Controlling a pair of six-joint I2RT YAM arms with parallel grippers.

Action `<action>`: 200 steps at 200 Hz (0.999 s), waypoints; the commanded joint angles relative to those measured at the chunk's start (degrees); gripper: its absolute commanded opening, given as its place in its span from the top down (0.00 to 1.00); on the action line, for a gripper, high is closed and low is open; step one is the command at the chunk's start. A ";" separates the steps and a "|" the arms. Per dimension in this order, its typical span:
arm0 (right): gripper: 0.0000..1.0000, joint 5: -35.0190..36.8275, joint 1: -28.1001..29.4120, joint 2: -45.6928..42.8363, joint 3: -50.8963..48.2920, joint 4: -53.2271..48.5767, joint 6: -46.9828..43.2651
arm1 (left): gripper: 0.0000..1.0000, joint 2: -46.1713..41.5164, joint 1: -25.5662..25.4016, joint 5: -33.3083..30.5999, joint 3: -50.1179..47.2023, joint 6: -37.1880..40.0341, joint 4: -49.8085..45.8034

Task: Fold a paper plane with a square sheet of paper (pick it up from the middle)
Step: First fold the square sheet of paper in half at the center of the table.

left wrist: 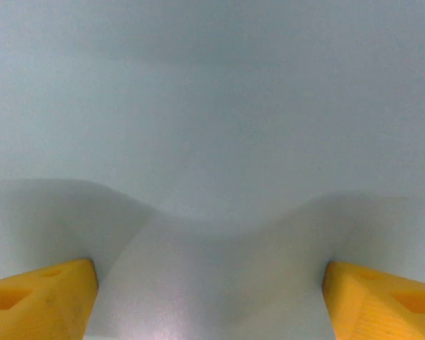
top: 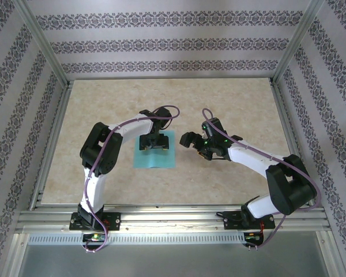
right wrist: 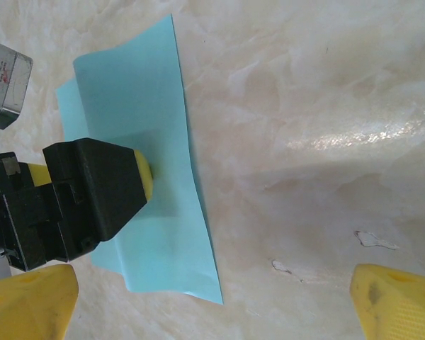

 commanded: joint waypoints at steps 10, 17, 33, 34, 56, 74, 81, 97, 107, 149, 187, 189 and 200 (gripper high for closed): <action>0.02 -0.63 -0.74 -0.87 1.18 -1.02 -0.62 | 0.27 1.51 -0.78 2.65 -2.68 1.53 4.39; 0.02 -0.28 -0.79 -1.18 1.14 -1.09 -0.87 | 0.29 1.24 -0.77 3.11 -2.49 1.76 4.66; 0.02 1.03 -0.79 -1.96 0.65 -1.13 -1.08 | 0.37 0.64 -0.78 3.50 -2.03 2.13 5.00; 0.02 1.09 -0.79 -1.98 0.66 -1.11 -1.03 | 0.37 0.56 -0.78 3.54 -2.04 2.15 5.05; 0.02 2.72 -0.87 -3.26 -0.20 -1.12 -0.56 | 0.45 -1.27 -0.77 3.37 -3.86 1.97 7.80; 0.02 3.31 -1.05 -4.52 -0.88 -1.09 -0.45 | 0.49 -2.77 -0.70 3.87 -5.37 1.49 10.07; 0.02 3.51 -1.14 -4.98 -1.15 -1.01 -0.30 | 0.50 -3.15 -0.69 4.04 -5.62 1.46 10.38; 0.02 4.03 -1.31 -5.82 -1.78 -0.96 -0.21 | 0.51 -3.73 -0.70 4.63 -5.82 1.63 11.03; 0.02 4.47 -1.48 -6.34 -2.25 -0.80 -0.12 | 0.54 -3.98 -0.69 4.73 -5.82 1.79 11.15; 0.02 5.12 -2.45 -8.13 -3.33 -1.07 0.06 | 0.59 -6.68 -0.69 4.29 -8.22 0.60 14.85; 0.02 6.76 -3.40 -11.22 -5.01 -1.18 0.20 | 0.59 -8.81 -0.69 7.96 -9.19 -0.02 18.45; 0.02 6.89 -3.48 -11.41 -5.15 -1.18 0.23 | 0.59 -8.96 -0.71 8.22 -9.28 -0.10 18.67; 0.02 7.59 -3.89 -12.53 -5.61 -1.33 0.07 | 0.60 -10.15 -0.69 10.06 -10.35 -0.83 21.01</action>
